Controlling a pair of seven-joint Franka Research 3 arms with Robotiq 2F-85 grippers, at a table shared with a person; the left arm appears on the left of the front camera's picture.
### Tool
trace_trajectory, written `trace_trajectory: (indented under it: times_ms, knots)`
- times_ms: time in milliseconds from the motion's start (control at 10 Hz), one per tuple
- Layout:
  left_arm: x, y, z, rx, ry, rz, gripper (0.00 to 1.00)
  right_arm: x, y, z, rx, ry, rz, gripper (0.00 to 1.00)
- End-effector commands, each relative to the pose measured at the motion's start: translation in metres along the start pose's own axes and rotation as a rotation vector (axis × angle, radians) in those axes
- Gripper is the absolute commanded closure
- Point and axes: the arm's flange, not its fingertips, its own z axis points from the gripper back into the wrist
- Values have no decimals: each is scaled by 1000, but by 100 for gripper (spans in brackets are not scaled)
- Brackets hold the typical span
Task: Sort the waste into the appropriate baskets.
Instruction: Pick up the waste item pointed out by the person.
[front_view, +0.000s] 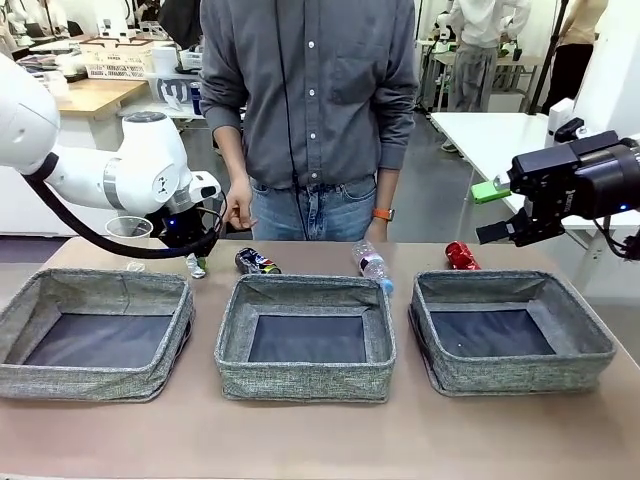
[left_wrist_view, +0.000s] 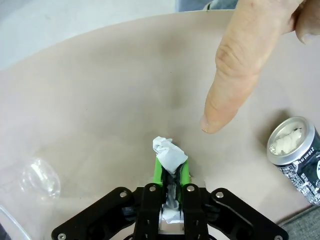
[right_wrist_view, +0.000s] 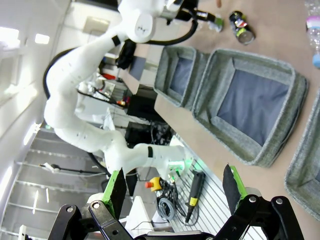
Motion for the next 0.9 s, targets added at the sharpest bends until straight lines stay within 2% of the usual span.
trace_trajectory:
  times_ms: [0, 200, 400, 600, 700, 800]
  knots:
    - [-3, 0, 1, 11, 35, 13, 100, 4, 4, -2, 21, -12, -10, 0]
    - [-9, 3, 18, 21, 22, 59, 100, 4, 4, -2, 21, -12, -10, 0]
    - [-31, -8, 99, -33, -116, 53, 100, 4, 4, -2, 21, -12, -10, 0]
    - [-94, -43, 189, -194, -177, -12, 100, 4, 4, -2, 21, -12, -10, 0]
    - [-138, -51, 214, -221, -61, 4, 100, 4, 4, -2, 21, -12, -10, 0]
    - [-179, -57, 217, -113, -9, 21, 100, 4, 4, -2, 21, -12, -10, 0]
